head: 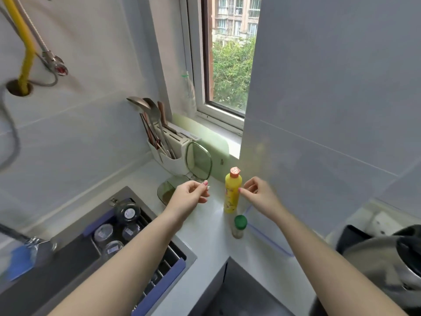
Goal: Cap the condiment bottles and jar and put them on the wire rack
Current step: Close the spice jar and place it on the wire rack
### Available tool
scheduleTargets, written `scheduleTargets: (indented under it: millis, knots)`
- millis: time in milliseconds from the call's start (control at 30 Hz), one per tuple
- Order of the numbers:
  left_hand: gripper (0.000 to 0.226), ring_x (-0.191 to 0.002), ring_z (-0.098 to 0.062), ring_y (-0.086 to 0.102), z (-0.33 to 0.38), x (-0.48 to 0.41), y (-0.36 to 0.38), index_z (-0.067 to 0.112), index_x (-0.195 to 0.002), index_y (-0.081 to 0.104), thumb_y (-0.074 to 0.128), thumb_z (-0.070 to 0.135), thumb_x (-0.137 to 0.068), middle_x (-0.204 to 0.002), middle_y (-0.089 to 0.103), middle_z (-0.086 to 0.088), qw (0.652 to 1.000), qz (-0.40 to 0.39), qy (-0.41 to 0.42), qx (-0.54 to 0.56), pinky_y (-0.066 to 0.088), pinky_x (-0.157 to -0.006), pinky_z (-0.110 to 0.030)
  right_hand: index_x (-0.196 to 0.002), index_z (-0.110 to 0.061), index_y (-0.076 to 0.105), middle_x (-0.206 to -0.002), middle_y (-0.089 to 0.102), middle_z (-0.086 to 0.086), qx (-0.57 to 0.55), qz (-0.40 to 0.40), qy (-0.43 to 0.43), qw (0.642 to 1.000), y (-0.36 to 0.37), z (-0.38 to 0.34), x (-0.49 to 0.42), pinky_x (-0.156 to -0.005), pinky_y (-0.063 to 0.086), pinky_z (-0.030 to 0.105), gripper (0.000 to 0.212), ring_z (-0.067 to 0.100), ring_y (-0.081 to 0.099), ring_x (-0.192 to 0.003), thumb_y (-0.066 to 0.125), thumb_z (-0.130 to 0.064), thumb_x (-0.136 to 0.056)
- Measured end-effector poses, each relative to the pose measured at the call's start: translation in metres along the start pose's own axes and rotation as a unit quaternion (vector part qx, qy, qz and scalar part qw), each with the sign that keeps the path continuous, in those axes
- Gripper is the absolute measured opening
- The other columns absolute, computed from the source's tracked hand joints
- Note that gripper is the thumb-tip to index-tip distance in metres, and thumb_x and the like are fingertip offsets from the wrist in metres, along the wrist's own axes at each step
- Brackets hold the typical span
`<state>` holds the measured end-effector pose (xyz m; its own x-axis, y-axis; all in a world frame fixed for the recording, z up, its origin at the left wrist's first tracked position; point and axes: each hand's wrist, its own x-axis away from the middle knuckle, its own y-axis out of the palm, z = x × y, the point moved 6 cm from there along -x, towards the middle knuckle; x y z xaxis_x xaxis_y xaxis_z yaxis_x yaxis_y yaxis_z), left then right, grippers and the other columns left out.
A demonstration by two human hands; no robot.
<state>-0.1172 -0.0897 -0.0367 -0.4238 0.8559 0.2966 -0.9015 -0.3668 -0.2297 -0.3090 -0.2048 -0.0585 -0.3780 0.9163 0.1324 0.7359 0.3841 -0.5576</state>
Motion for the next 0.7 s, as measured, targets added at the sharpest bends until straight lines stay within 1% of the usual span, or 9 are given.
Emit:
scheduleTargets:
  millis: [67,133,167,233,300,433,567,633,700]
  knots:
    - [0.026,-0.078,-0.013,0.067,-0.005,-0.002,0.006,0.013,-0.087,0.064,0.058,0.036,-0.097,-0.094,0.074,-0.007,1.000,-0.008,-0.012,-0.013,0.042,-0.056,-0.013,-0.090,-0.016,0.059,-0.075,0.057,-0.004,0.032,-0.024,0.008,0.999,0.010,0.016,-0.003,-0.071,0.047,0.036,0.022,0.017,0.054,-0.074,0.074,-0.031,-0.082]
    - [0.025,-0.077,-0.013,0.067,-0.010,-0.005,0.009,0.010,-0.090,0.065,0.058,0.033,-0.097,-0.098,0.075,-0.011,0.999,-0.010,-0.018,-0.028,0.040,-0.051,-0.007,-0.098,-0.018,0.059,-0.082,0.058,-0.003,0.074,-0.044,0.015,0.996,0.020,0.030,-0.003,-0.075,0.049,0.036,0.030,0.020,0.058,-0.080,0.075,-0.035,-0.080]
    - [0.025,-0.078,-0.013,0.067,-0.013,-0.006,0.010,0.010,-0.090,0.065,0.058,0.033,-0.097,-0.099,0.075,-0.011,0.999,-0.011,-0.019,-0.038,0.040,-0.052,-0.008,-0.103,-0.016,0.060,-0.087,0.059,-0.001,0.093,-0.054,0.019,0.994,0.024,0.035,-0.003,-0.077,0.049,0.036,0.035,0.021,0.060,-0.085,0.075,-0.037,-0.079]
    - [0.024,-0.080,-0.014,0.067,-0.018,-0.008,0.011,0.012,-0.090,0.066,0.057,0.033,-0.097,-0.099,0.075,-0.009,0.998,-0.012,-0.026,-0.052,0.040,-0.058,-0.016,-0.111,-0.012,0.059,-0.099,0.058,0.003,0.122,-0.082,0.020,0.989,0.035,0.047,-0.003,-0.080,0.051,0.037,0.046,0.022,0.060,-0.093,0.076,-0.039,-0.077]
    - [0.026,-0.082,-0.014,0.068,-0.023,-0.009,0.010,0.011,-0.092,0.066,0.058,0.035,-0.096,-0.098,0.075,-0.008,0.998,-0.012,-0.034,-0.058,0.039,-0.061,-0.021,-0.115,-0.011,0.057,-0.106,0.053,0.005,0.158,-0.115,0.020,0.981,0.046,0.059,-0.004,-0.083,0.052,0.038,0.053,0.024,0.058,-0.097,0.077,-0.040,-0.075]
    - [0.033,-0.080,-0.013,0.068,-0.030,-0.011,0.004,0.003,-0.102,0.067,0.060,0.035,-0.095,-0.101,0.075,-0.009,0.997,0.003,-0.050,-0.054,0.041,-0.062,-0.020,-0.118,-0.016,0.053,-0.117,0.044,0.006,0.206,-0.153,0.021,0.966,0.061,0.075,-0.007,-0.083,0.052,0.037,0.056,0.024,0.055,-0.101,0.079,-0.038,-0.074]
    - [0.033,-0.080,-0.013,0.068,-0.035,-0.009,0.000,0.001,-0.104,0.067,0.060,0.032,-0.096,-0.103,0.074,-0.011,0.997,0.017,-0.063,-0.040,0.043,-0.054,-0.009,-0.110,-0.020,0.052,-0.110,0.042,0.001,0.274,-0.167,0.014,0.947,0.075,0.084,-0.010,-0.071,0.054,0.037,0.051,0.024,0.057,-0.092,0.078,-0.029,-0.067]
    - [0.032,-0.081,-0.013,0.068,-0.037,-0.007,-0.003,0.002,-0.104,0.067,0.060,0.033,-0.096,-0.104,0.074,-0.011,0.997,0.018,-0.068,-0.037,0.042,-0.057,-0.011,-0.107,-0.019,0.052,-0.108,0.043,0.001,0.297,-0.169,0.007,0.940,0.081,0.090,-0.011,-0.069,0.054,0.037,0.047,0.024,0.057,-0.090,0.077,-0.027,-0.069]
    - [0.031,-0.081,-0.013,0.069,-0.039,-0.005,-0.007,0.003,-0.103,0.067,0.060,0.033,-0.096,-0.104,0.074,-0.011,0.997,0.023,-0.069,-0.031,0.042,-0.059,-0.014,-0.109,-0.019,0.053,-0.107,0.045,0.002,0.300,-0.159,0.001,0.940,0.086,0.095,-0.012,-0.070,0.056,0.037,0.045,0.024,0.058,-0.091,0.077,-0.025,-0.071]
